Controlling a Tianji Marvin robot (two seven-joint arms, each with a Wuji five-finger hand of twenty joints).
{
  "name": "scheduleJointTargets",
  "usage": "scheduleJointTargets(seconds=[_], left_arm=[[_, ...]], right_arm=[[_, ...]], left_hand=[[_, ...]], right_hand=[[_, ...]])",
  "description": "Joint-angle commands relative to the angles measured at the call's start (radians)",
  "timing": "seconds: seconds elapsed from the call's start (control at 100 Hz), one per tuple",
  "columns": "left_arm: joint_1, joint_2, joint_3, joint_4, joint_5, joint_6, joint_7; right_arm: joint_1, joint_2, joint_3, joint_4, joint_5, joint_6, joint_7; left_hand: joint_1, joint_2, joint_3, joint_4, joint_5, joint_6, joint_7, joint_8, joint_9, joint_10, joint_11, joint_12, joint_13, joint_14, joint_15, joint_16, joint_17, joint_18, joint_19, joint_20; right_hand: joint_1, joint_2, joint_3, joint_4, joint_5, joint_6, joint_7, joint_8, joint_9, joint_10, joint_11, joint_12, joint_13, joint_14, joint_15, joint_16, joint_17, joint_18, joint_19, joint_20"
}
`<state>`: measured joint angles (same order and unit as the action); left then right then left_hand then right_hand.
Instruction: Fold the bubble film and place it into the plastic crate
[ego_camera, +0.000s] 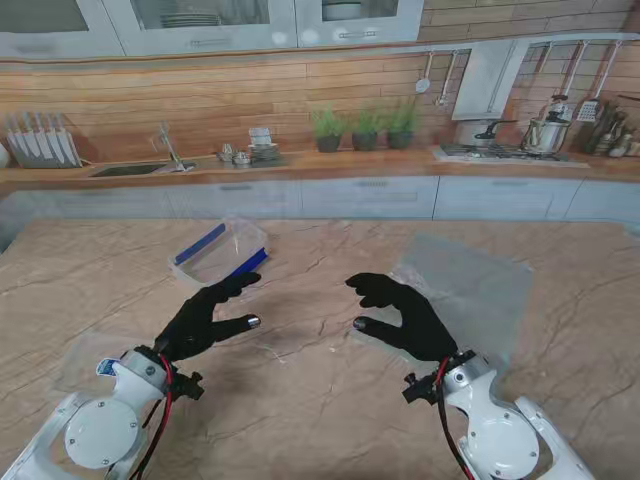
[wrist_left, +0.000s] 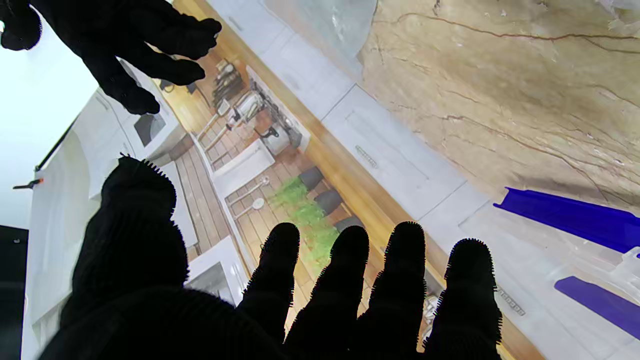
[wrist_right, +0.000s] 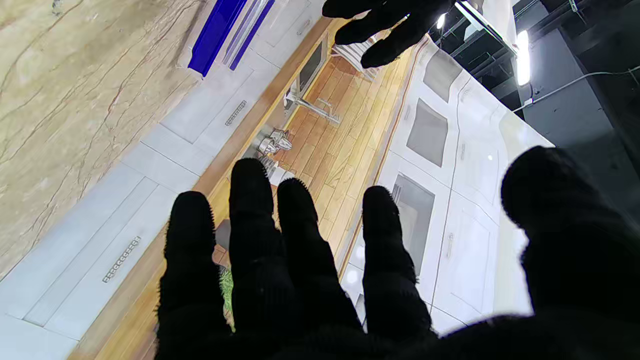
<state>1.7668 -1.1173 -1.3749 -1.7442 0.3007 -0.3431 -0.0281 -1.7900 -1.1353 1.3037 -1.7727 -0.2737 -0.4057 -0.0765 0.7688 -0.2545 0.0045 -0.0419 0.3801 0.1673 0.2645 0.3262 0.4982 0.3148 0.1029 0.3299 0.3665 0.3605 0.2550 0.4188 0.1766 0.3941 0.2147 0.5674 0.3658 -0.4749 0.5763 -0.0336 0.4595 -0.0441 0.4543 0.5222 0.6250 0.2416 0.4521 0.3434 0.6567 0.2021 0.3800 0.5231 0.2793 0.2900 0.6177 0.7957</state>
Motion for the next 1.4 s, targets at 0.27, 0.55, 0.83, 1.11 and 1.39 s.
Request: scheduleJointTargets(seconds=[0.27, 0.55, 0.83, 1.11, 1.39], left_arm=[[-0.004, 0.012, -0.009, 0.019, 0.020, -0.044, -0.028], [-0.008, 0.014, -0.007, 0.023, -0.003, -0.045, -0.044], [-0.007, 0.012, -0.005, 0.022, 0.002, -0.045, -0.033], [-0.020, 0.013, 0.007, 0.028, -0.002, -0.025, -0.042], [-0.017, 0.013, 0.009, 0.021, 0.000, -0.011, -0.044]], right_arm=[[0.000, -0.003, -0.004, 0.000, 0.000, 0.002, 0.002], [-0.003, -0.001, 0.018, 0.002, -0.055, -0.017, -0.016], [0.001, 0.014, 0.116, -0.004, -0.214, 0.073, 0.003], [0.069, 0.038, 0.139, 0.060, -0.493, 0.264, 0.001], [0.204, 0.055, 0.077, 0.221, -0.614, 0.440, 0.026]], left_hand=[[0.039, -0.132, 0.013, 0.030, 0.061, -0.013, -0.019, 0.017, 0.011, 0.002, -0.017, -0.009, 0.007, 0.004, -0.018, -0.003, 0.020, -0.044, -0.005, -0.007], [0.018, -0.120, 0.033, 0.025, 0.089, 0.000, 0.010, 0.041, 0.016, 0.002, -0.018, -0.009, 0.002, 0.006, -0.012, -0.003, 0.020, -0.051, -0.014, -0.027], [0.009, -0.109, 0.042, 0.022, 0.079, -0.011, -0.002, 0.045, 0.016, -0.003, -0.021, -0.009, 0.002, 0.002, -0.013, -0.005, 0.012, -0.049, -0.015, -0.036], [0.005, -0.100, 0.048, 0.021, 0.072, -0.015, -0.013, 0.041, 0.014, -0.005, -0.023, -0.009, 0.001, 0.003, -0.015, -0.005, 0.007, -0.048, -0.015, -0.040], [0.005, -0.093, 0.049, 0.021, 0.070, -0.017, -0.016, 0.038, 0.014, -0.005, -0.023, -0.008, 0.003, 0.000, -0.015, -0.004, 0.005, -0.043, -0.012, -0.041]], right_hand=[[0.003, -0.022, -0.004, 0.000, -0.019, -0.032, -0.019, 0.005, -0.010, -0.017, -0.003, 0.005, 0.021, -0.022, 0.001, 0.014, -0.001, -0.010, 0.024, 0.015], [0.002, -0.022, -0.003, -0.001, -0.016, -0.034, -0.018, 0.004, -0.008, -0.017, -0.005, 0.005, 0.021, -0.026, -0.004, 0.012, 0.000, -0.011, 0.022, 0.015], [0.002, -0.030, -0.002, -0.003, -0.066, -0.058, -0.025, 0.002, -0.052, -0.013, -0.046, -0.012, -0.100, -0.048, -0.131, -0.061, -0.049, -0.040, -0.038, -0.006], [-0.047, -0.058, 0.022, -0.006, -0.140, -0.033, -0.049, -0.017, -0.112, 0.007, -0.076, -0.030, -0.200, -0.022, -0.210, -0.115, -0.113, -0.043, -0.118, -0.018], [-0.073, -0.065, 0.042, -0.013, -0.199, -0.027, -0.068, -0.031, -0.232, 0.014, -0.085, -0.045, -0.294, -0.017, -0.241, -0.143, -0.159, -0.048, -0.157, -0.025]])
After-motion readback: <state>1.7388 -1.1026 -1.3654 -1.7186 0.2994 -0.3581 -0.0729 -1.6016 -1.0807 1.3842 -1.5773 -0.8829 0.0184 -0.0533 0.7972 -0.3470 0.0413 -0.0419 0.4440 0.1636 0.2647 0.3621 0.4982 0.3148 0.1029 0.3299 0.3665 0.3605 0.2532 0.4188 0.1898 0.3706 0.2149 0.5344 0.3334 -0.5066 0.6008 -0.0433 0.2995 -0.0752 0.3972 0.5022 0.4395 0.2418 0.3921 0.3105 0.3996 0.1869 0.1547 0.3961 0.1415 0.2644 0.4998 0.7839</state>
